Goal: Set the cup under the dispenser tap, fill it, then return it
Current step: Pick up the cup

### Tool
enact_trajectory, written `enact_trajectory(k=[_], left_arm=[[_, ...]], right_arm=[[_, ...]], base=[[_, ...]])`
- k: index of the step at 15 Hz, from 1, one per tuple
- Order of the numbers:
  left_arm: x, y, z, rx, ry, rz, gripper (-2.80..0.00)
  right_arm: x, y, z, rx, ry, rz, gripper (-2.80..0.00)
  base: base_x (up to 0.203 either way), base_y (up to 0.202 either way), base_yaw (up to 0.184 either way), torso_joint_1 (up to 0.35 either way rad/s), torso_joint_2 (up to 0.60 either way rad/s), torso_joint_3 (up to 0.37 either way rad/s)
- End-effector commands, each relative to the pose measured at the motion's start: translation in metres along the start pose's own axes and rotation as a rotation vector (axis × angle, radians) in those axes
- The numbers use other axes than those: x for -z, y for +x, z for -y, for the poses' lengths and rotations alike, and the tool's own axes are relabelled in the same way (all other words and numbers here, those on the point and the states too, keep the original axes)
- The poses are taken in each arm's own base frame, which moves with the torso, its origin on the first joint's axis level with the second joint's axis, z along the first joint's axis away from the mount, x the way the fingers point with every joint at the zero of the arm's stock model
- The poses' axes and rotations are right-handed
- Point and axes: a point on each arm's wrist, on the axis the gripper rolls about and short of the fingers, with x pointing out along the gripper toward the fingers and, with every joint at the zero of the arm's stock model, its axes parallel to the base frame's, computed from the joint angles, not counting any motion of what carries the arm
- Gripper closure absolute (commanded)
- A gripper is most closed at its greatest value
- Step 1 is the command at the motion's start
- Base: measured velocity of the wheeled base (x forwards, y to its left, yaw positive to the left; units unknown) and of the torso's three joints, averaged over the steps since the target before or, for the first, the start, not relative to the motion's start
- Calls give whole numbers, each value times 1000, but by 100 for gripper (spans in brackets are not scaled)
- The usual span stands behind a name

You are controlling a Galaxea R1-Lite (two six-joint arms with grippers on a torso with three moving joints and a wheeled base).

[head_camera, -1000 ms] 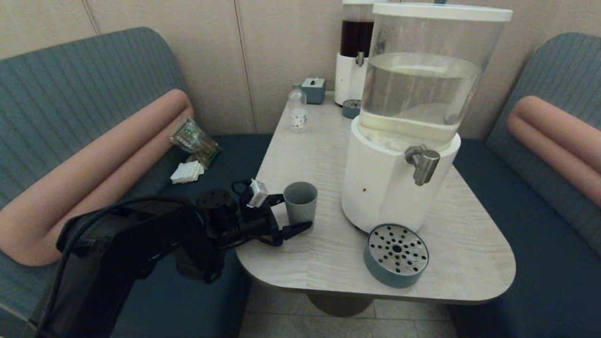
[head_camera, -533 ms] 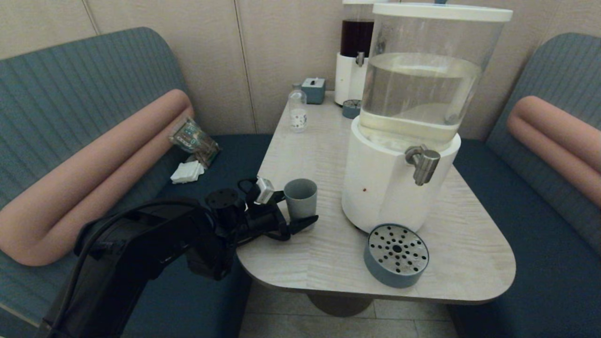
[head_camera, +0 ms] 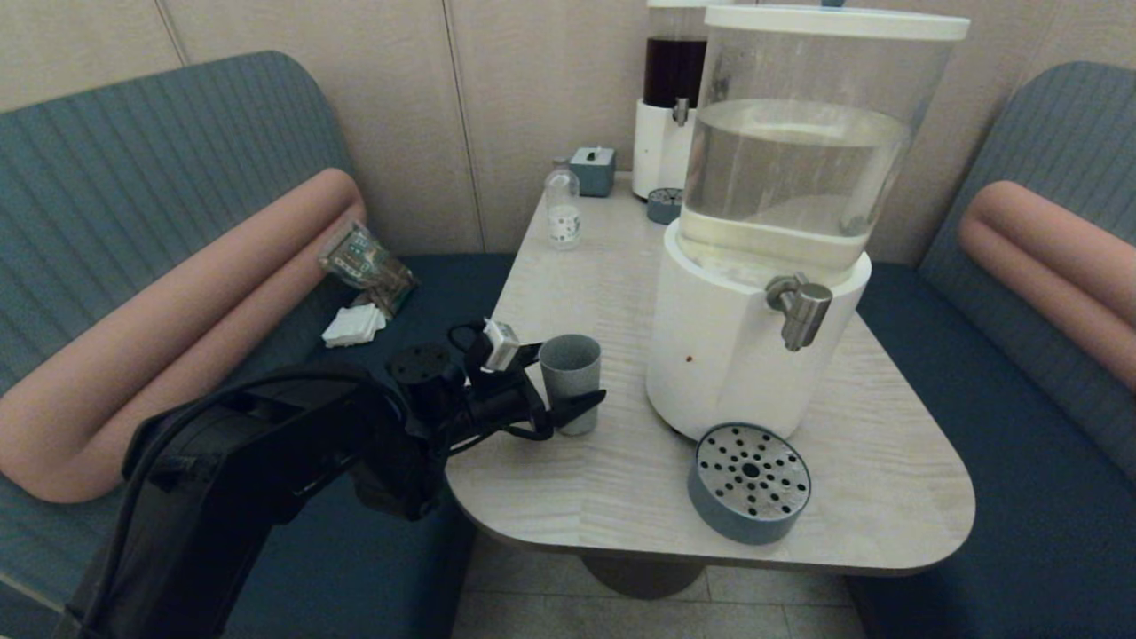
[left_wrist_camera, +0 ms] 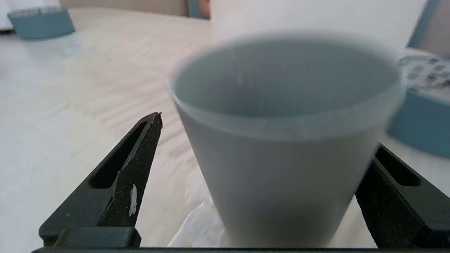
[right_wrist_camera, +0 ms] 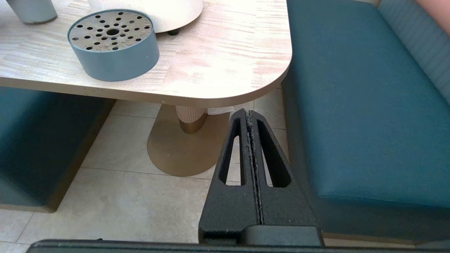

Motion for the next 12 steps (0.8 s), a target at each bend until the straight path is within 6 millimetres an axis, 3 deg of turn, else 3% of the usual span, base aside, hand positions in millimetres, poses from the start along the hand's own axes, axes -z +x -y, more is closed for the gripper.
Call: enact_trajectory(k=[1, 4, 12], left_arm=[[-31, 2, 8, 16, 30, 36, -280], [-48, 6, 23, 5, 29, 46, -280], [-32, 1, 29, 4, -8, 0, -280]], right_arm=[[0, 0, 0, 2, 0, -2, 0], [0, 0, 0, 0, 0, 0, 0], [0, 0, 0, 0, 1, 0, 0]], base=[[0, 0, 0, 0, 0, 0], [0, 0, 0, 0, 0, 0], [0, 0, 0, 0, 0, 0]])
